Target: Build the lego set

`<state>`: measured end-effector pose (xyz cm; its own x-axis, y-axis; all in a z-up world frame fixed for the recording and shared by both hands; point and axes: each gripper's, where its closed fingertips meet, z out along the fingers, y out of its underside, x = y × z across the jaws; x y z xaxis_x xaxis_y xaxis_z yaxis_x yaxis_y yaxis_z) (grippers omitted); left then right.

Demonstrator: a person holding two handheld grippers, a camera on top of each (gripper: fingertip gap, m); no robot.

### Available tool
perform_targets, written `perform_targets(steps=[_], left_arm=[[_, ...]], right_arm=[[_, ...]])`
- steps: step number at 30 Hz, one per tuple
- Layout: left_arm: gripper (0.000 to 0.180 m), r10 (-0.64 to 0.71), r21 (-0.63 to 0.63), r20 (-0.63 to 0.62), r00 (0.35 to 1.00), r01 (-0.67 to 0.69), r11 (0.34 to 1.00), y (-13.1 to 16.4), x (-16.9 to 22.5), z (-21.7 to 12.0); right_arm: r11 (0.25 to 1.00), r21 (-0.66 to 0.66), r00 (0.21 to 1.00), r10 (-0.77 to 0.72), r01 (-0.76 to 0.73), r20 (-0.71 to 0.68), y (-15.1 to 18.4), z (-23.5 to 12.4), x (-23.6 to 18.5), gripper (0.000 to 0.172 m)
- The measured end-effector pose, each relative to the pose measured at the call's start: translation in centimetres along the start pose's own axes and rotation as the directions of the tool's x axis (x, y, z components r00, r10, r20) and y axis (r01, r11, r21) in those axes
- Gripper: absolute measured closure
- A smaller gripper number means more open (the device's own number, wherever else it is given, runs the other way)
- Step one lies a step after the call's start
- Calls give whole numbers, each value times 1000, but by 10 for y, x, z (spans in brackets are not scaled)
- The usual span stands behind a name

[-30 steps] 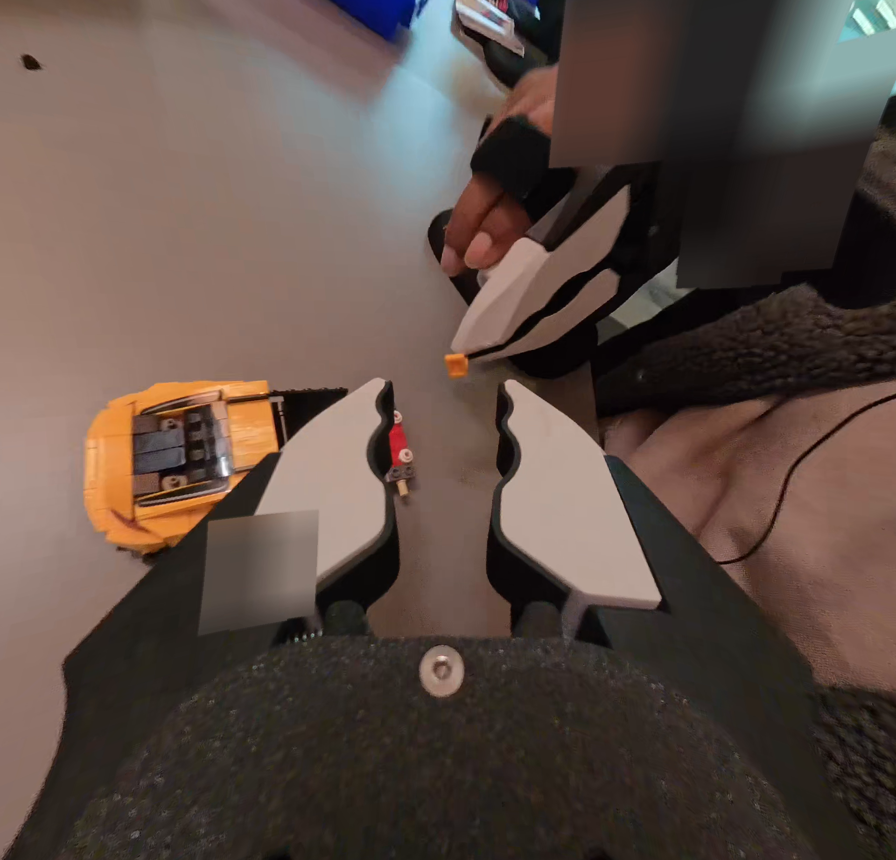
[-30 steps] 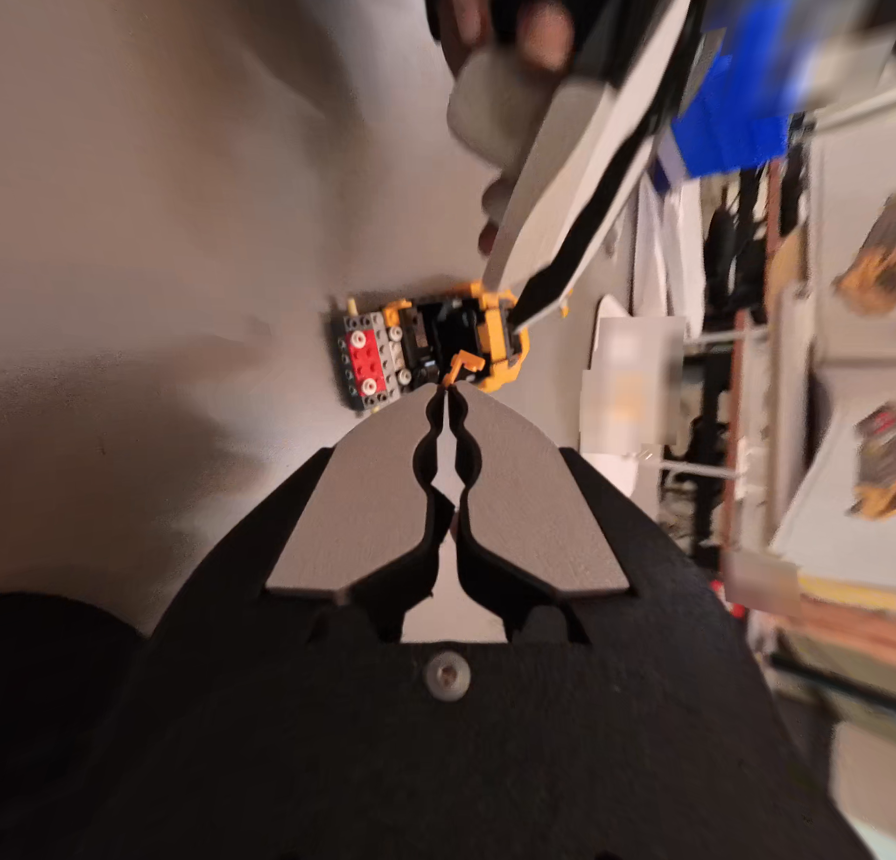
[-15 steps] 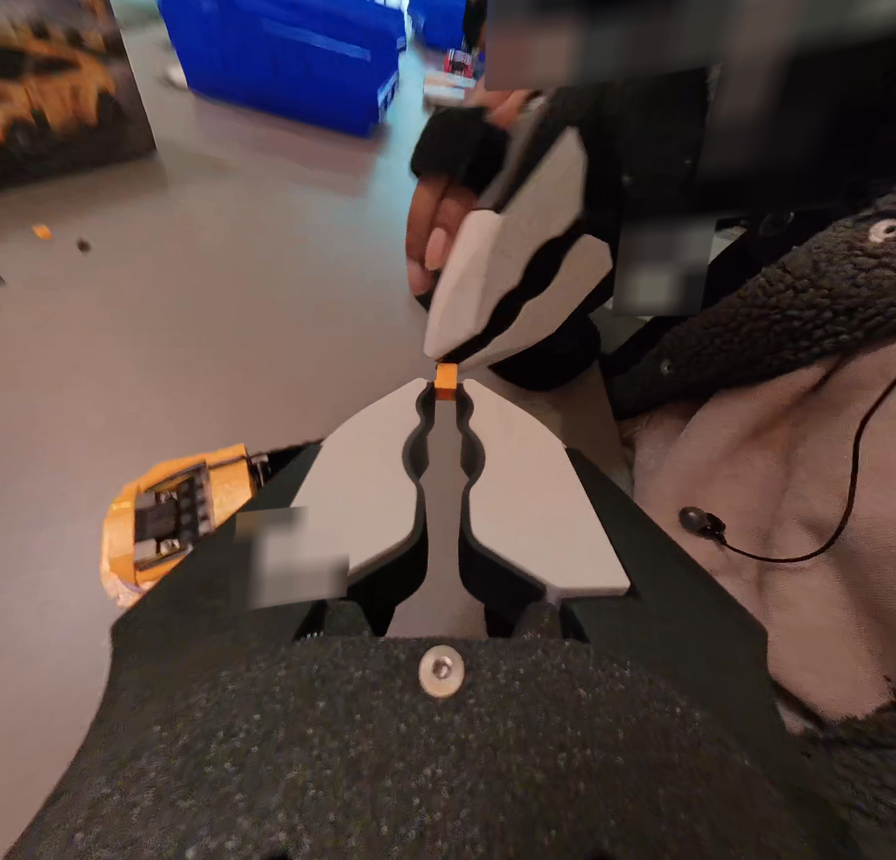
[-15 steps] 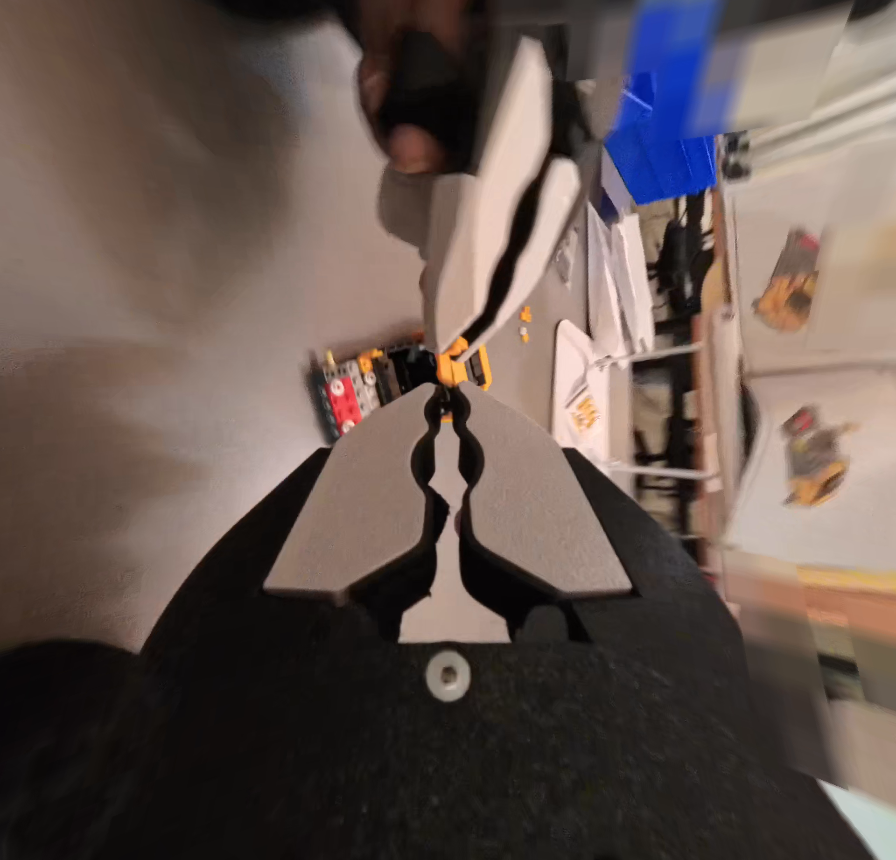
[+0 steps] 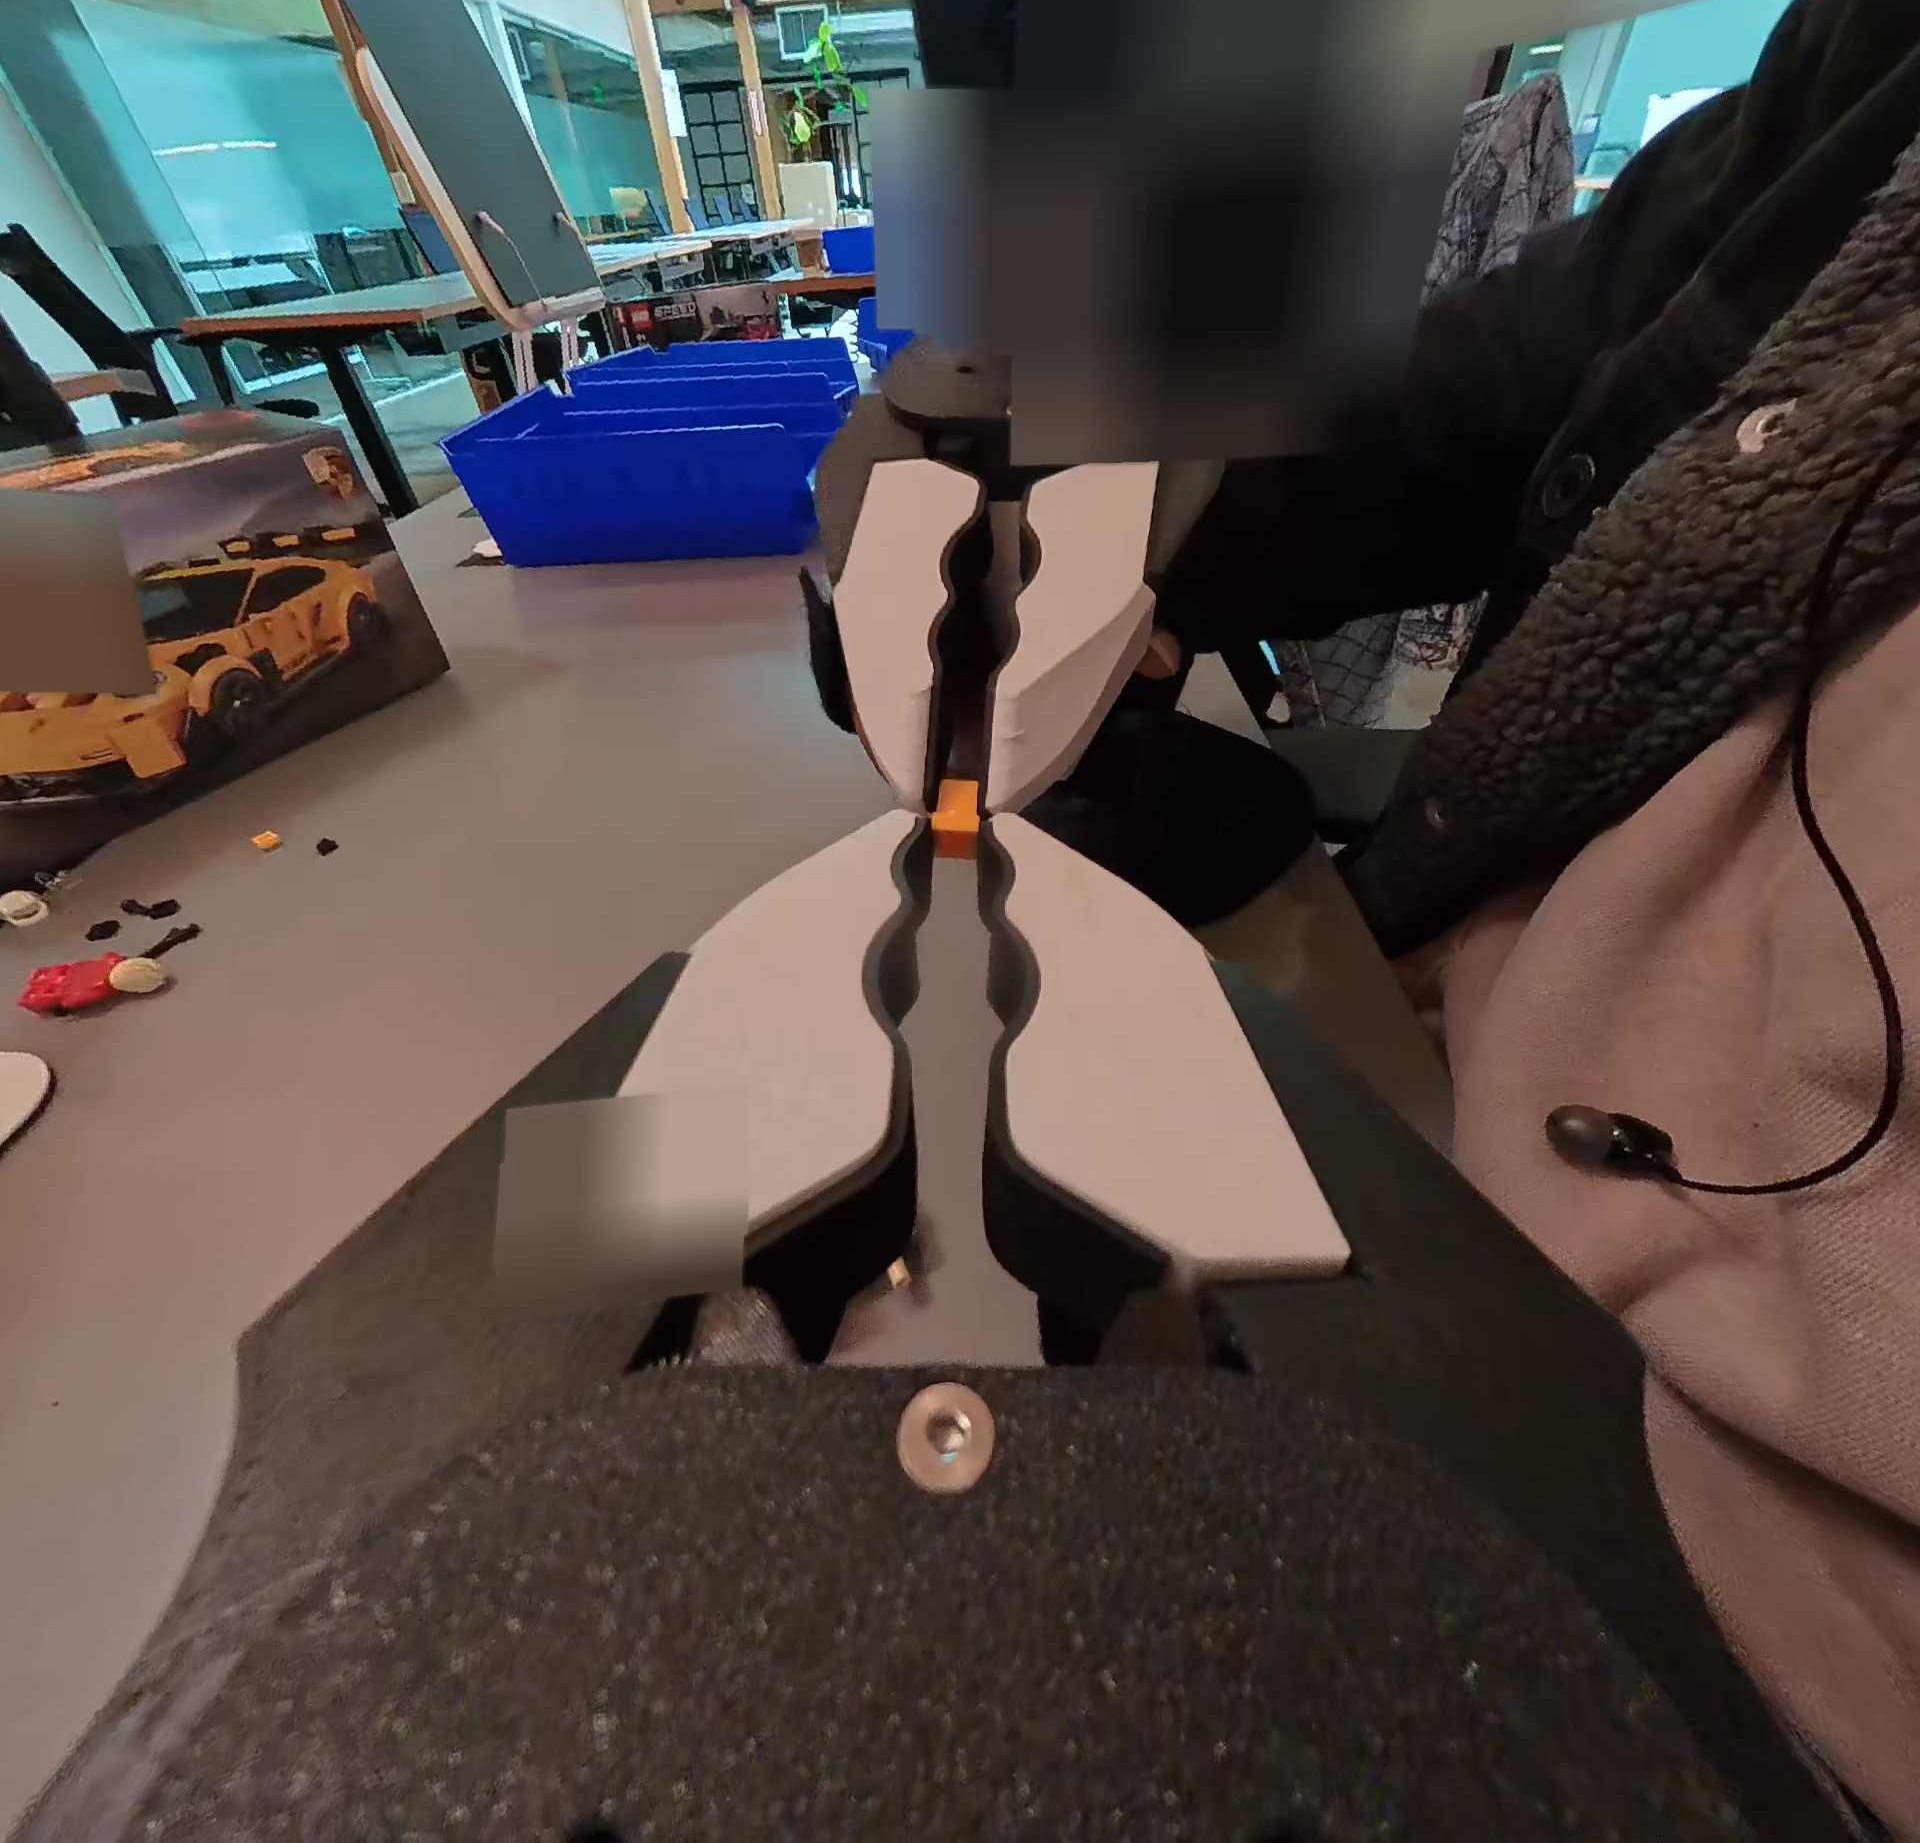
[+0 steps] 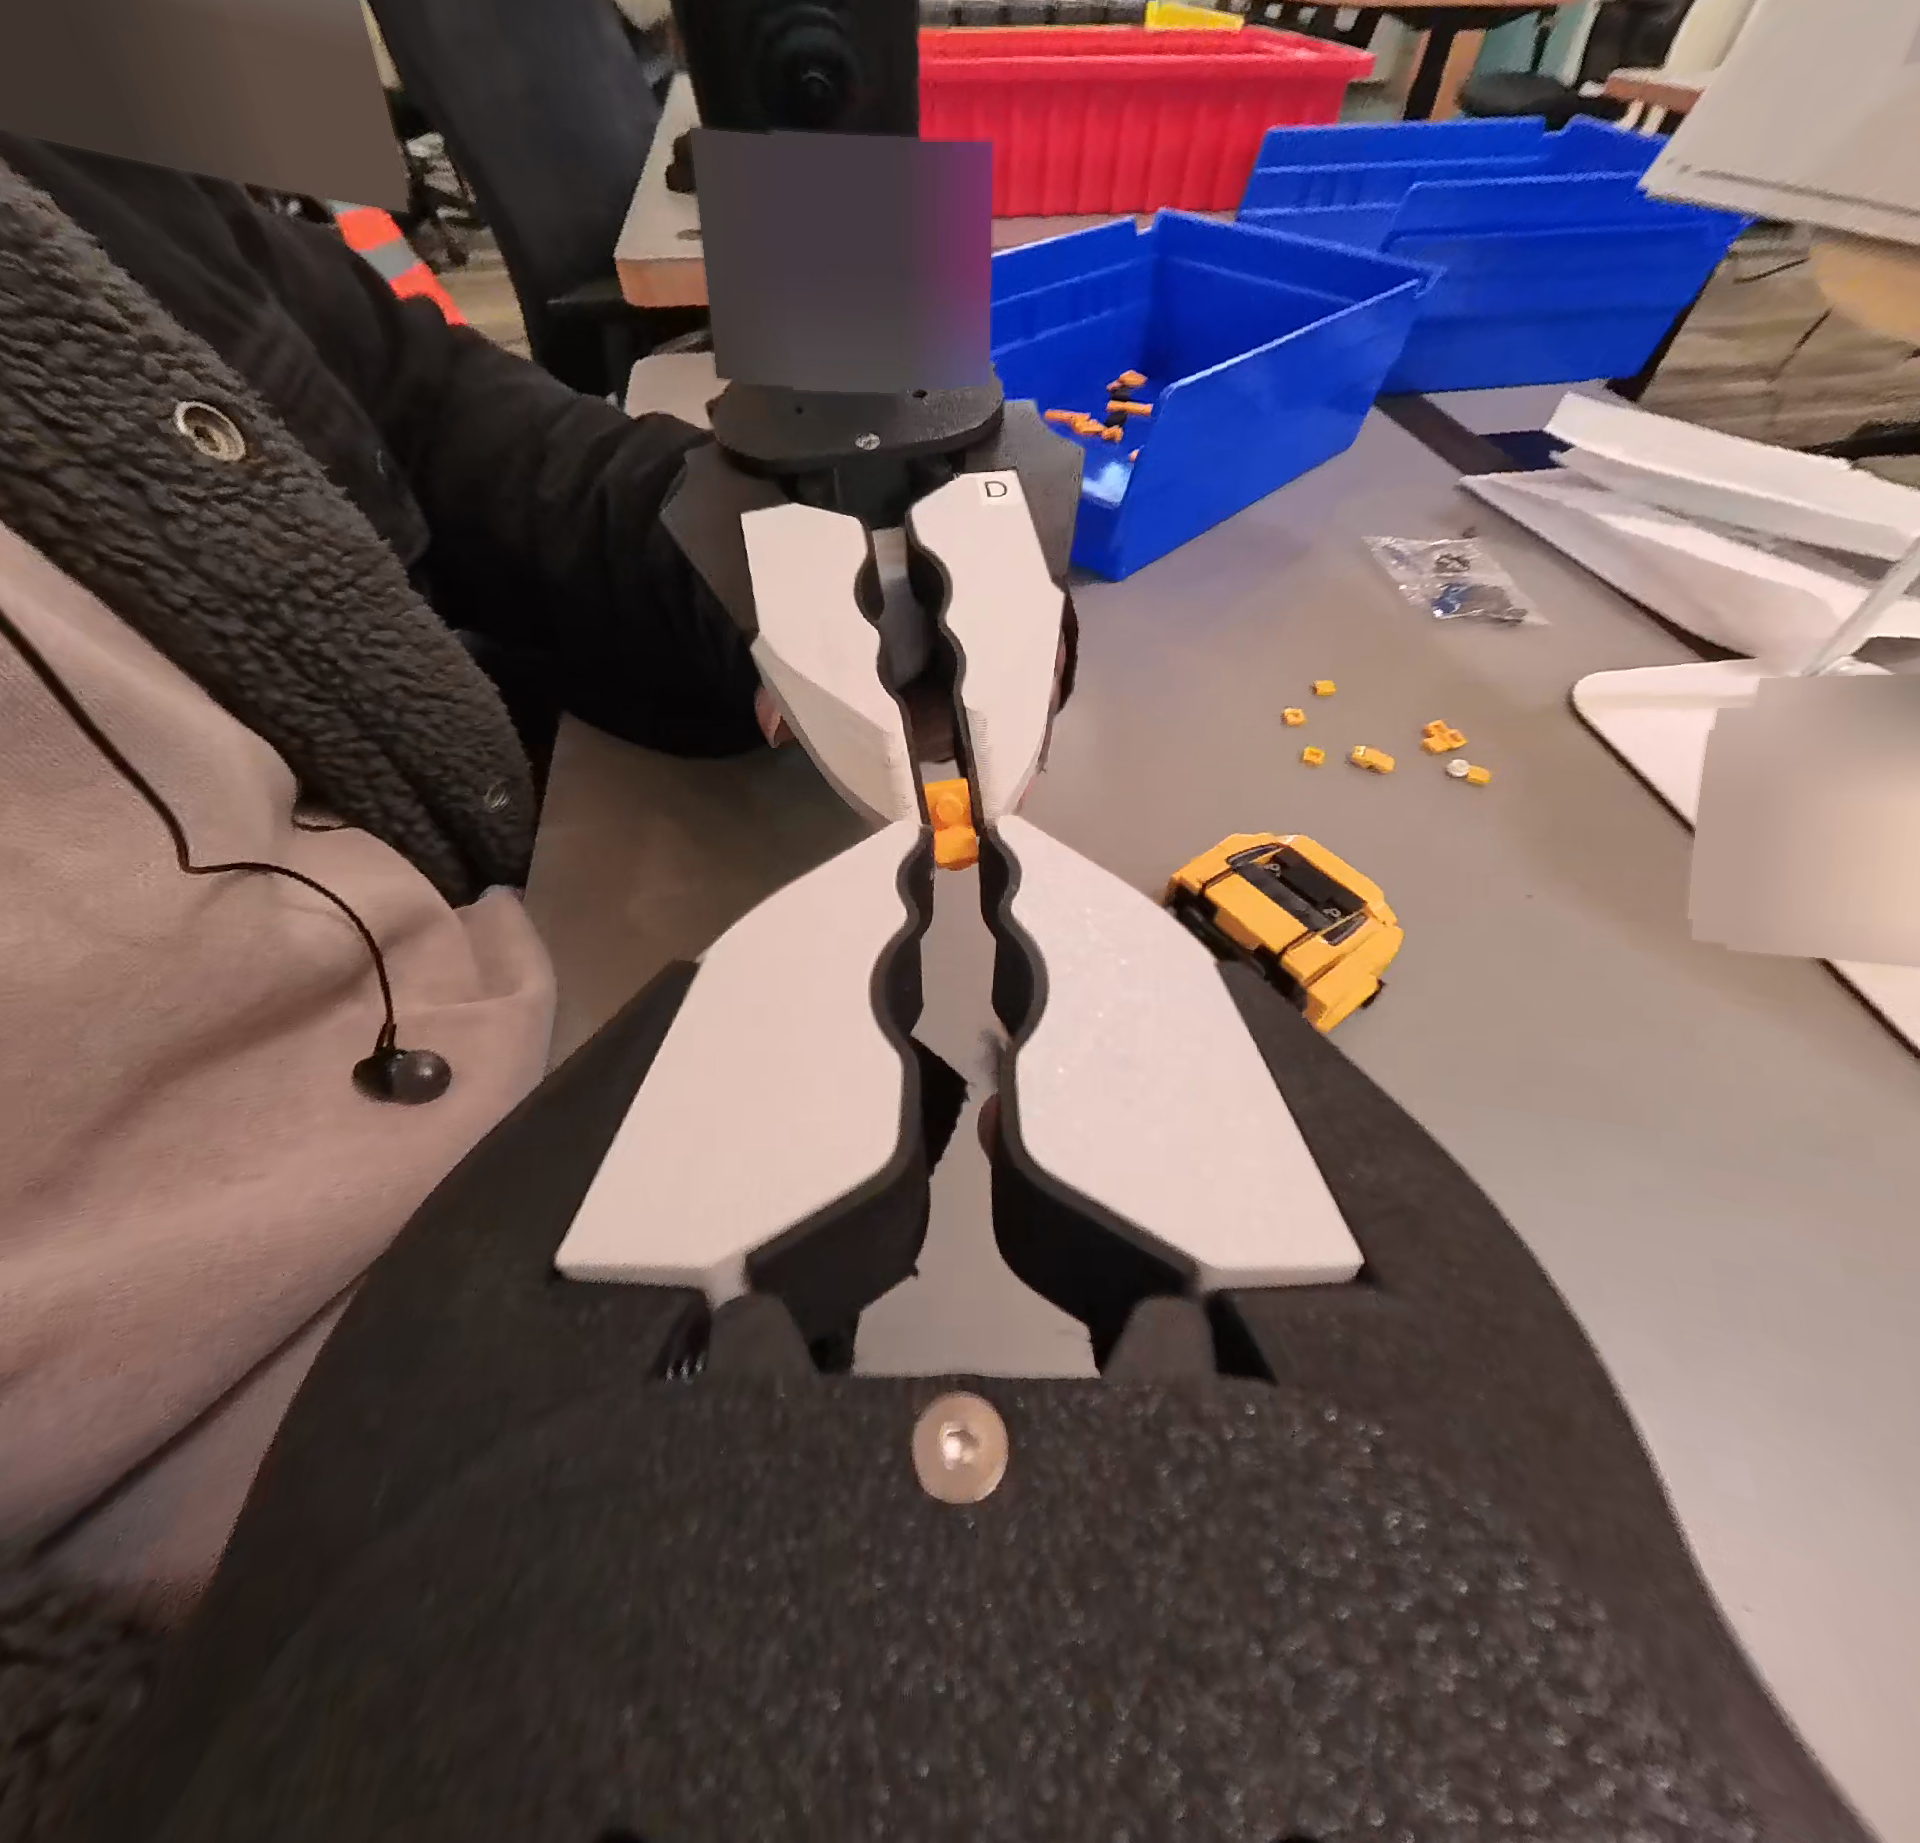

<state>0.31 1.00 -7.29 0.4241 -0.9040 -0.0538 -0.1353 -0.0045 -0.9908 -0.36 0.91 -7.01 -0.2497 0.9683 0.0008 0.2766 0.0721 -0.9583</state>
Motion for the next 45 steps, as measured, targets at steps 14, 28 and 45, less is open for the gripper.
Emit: perform_targets(steps=[14,28,45], left_arm=[[172,-11,-179,41,999,19,984,38,-15,2],[173,-13,-125,76,997,22,992,35,-22,1],[93,-226,-317,343,912,339,886,100,-94,-35]], right_arm=[[920,-342,978,-148,192,150,37,13,17,164],[946,-280,982,-129,164,138,36,15,23,164],[611,-700,928,-203,369,312,108,27,61,164]])
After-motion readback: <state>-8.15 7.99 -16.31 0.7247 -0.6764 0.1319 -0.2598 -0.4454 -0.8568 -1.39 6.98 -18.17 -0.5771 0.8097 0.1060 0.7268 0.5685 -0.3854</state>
